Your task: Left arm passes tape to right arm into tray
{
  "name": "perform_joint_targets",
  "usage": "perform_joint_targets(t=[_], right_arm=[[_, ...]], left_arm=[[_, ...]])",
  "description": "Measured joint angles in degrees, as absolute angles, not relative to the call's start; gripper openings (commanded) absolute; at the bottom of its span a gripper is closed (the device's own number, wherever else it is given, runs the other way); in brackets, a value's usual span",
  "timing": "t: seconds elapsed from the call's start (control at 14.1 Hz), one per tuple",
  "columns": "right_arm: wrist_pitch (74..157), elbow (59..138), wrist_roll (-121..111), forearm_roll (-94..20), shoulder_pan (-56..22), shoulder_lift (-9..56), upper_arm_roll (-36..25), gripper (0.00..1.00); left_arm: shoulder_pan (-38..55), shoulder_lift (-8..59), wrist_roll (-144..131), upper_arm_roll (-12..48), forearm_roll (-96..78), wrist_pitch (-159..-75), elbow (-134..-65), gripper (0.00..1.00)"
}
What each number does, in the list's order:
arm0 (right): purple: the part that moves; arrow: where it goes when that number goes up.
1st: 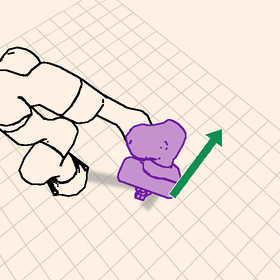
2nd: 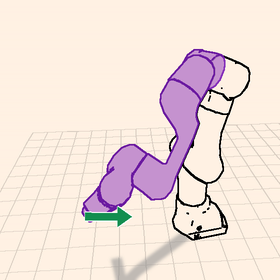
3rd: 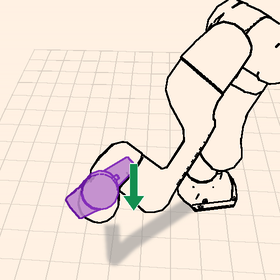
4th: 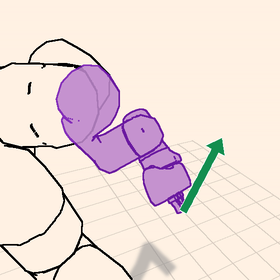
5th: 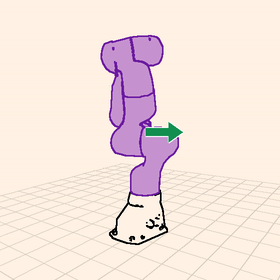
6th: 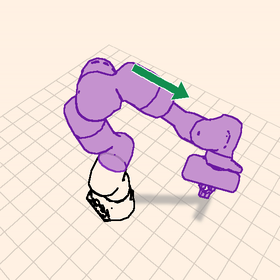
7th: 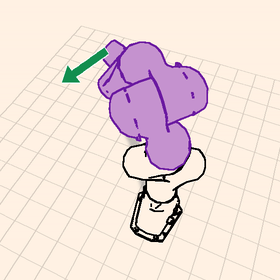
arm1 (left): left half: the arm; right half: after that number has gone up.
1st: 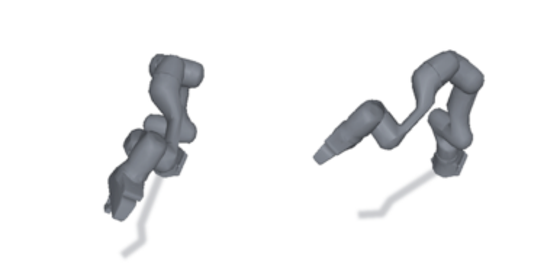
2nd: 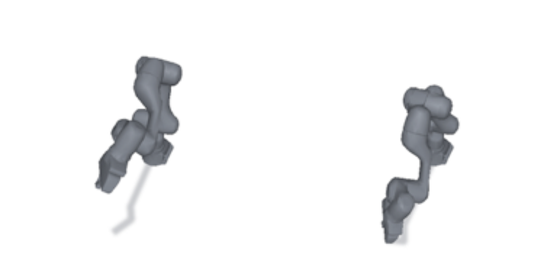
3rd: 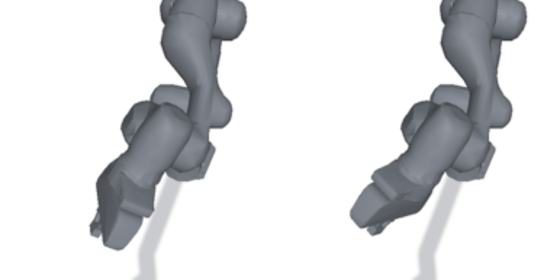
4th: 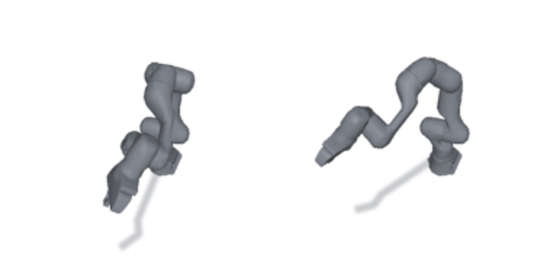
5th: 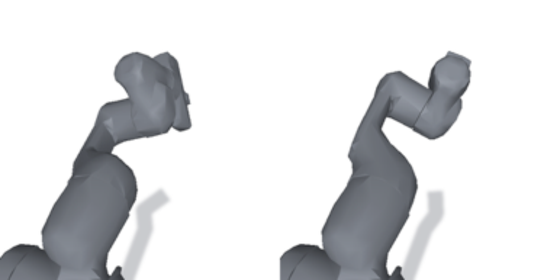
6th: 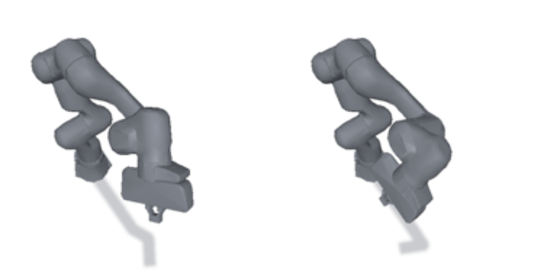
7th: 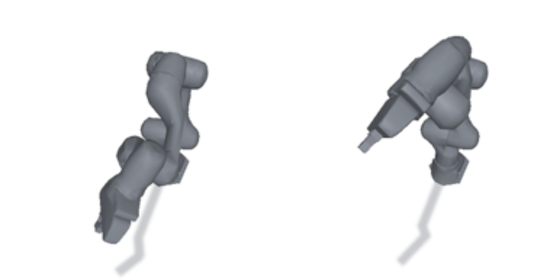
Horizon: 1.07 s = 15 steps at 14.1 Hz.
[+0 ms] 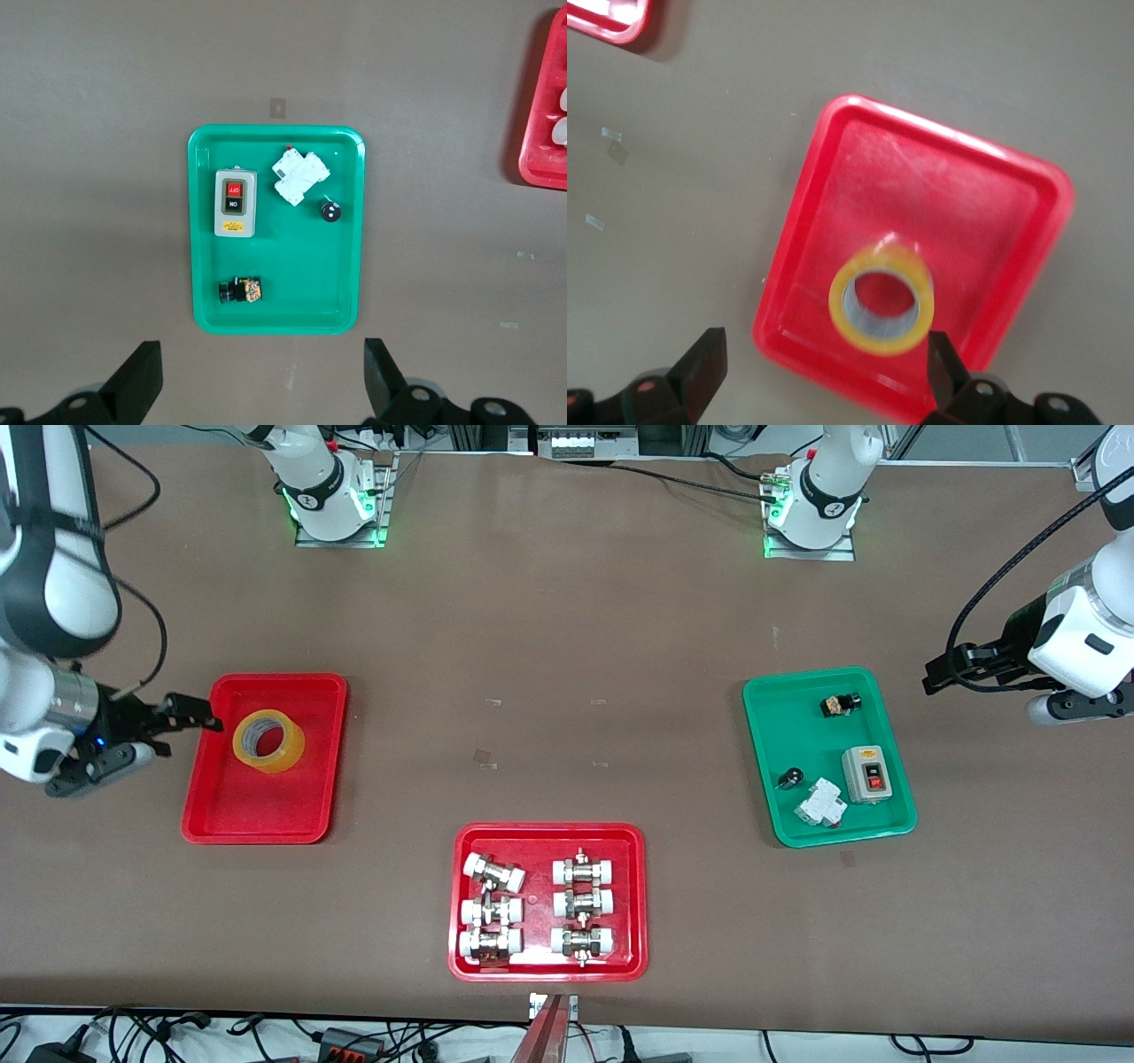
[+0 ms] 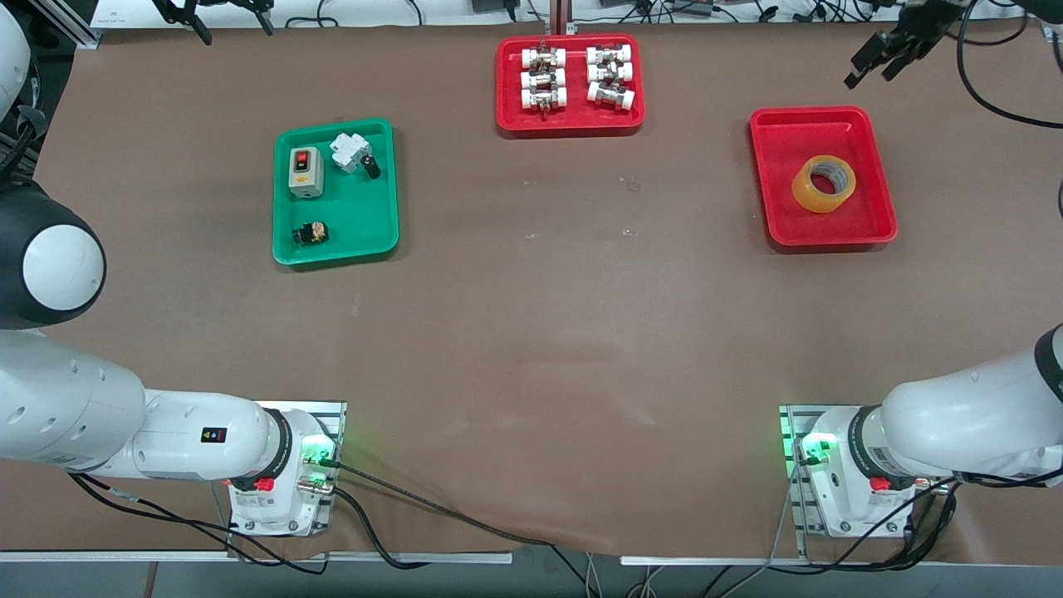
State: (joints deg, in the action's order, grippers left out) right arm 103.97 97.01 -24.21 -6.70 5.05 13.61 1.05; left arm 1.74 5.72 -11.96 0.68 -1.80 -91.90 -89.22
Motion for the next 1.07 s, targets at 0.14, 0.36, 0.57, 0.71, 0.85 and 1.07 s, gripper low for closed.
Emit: perform_joint_targets(t=[0.14, 0.36, 0.57, 0.71, 0.85, 1.07], right_arm=[[99.51, 96.98, -14.39, -3.08, 2.16, 8.55, 1.27, 1.00], [93.96, 97.04, -4.61, -1.79, -1.38, 1.73, 1.64, 1.00], [91.94, 95.22, -2.22, -1.77, -1.61, -1.28, 1.29, 1.00], [90.61, 90.78, -1.98, -1.77, -1.20, -0.06, 0.43, 1.00], [89.59, 88.22, 1.59, -1.76, -1.04, 1.33, 0.03, 1.00], [88.25, 88.11, 4.96, -1.69, -1.14, 1.73, 0.08, 1.00]], left_arm=[[1.27, 5.70, -11.93, 0.63, -1.80, -91.90, -89.21, 1.00], [1.18, 5.69, -11.90, 0.66, -1.80, -91.90, -89.20, 1.00], [1.14, 5.69, -11.86, 0.65, -1.81, -91.95, -89.20, 1.00], [1.15, 5.69, -11.84, 0.68, -1.81, -91.99, -89.19, 1.00], [1.14, 5.69, -11.83, 0.68, -1.81, -92.00, -89.19, 1.00], [1.13, 5.69, -11.82, 0.67, -1.81, -92.05, -89.18, 1.00]])
